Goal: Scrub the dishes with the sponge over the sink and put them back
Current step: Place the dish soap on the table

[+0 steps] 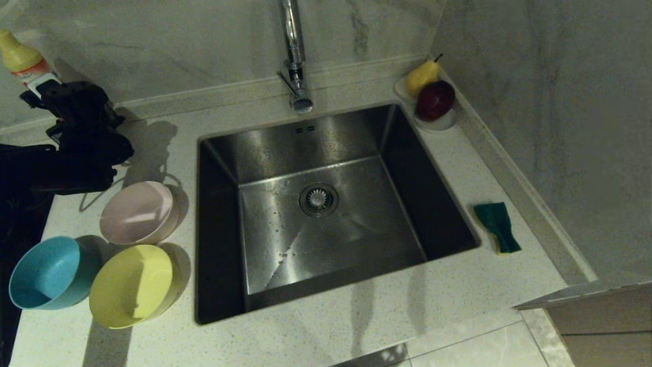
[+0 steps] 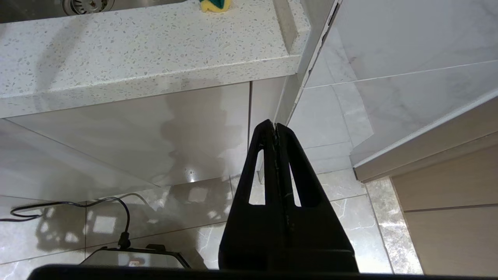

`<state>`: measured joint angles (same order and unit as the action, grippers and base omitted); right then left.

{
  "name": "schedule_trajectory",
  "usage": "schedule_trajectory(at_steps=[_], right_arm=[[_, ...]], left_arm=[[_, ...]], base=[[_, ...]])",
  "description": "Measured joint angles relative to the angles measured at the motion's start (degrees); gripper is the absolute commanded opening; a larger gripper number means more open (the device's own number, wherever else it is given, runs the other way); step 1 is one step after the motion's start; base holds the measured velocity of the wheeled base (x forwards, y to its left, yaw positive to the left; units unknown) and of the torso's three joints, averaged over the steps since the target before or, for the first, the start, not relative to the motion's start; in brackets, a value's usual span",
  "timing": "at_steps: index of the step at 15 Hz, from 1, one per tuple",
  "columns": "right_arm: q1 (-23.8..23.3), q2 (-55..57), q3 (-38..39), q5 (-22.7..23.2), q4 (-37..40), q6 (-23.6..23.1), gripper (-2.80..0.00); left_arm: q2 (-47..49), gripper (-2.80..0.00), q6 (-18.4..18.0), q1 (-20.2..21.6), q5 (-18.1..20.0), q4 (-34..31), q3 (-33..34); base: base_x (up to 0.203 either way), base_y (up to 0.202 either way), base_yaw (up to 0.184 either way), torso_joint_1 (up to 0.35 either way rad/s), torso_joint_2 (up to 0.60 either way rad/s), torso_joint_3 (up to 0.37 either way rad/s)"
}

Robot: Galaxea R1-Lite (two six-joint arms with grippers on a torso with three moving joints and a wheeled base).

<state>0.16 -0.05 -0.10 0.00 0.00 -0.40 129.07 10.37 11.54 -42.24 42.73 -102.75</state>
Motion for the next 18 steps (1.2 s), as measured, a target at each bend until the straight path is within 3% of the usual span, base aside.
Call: schedule_trajectory(at_steps=[7, 8, 18], right_arm=[[0.0, 0.0, 0.0, 0.0, 0.0, 0.0, -2.8], [0.0, 0.0, 0.0, 0.0, 0.0, 0.0, -2.8], [0.0, 0.0, 0.0, 0.0, 0.0, 0.0, -2.8]], left_arm=[[1.9, -2.8, -0.4, -0.1, -0.1, 1.5, -0.5], [2.0, 0.0, -0.4, -0.1, -0.3, 1.6, -0.5], [-0.7, 0.0, -0.1, -0.1, -1.5, 1.0, 0.1]], base=[[0.0, 0.0, 0.0, 0.0, 0.0, 0.0], [0.0, 0.0, 0.0, 0.0, 0.0, 0.0], [0.0, 0.0, 0.0, 0.0, 0.0, 0.0]])
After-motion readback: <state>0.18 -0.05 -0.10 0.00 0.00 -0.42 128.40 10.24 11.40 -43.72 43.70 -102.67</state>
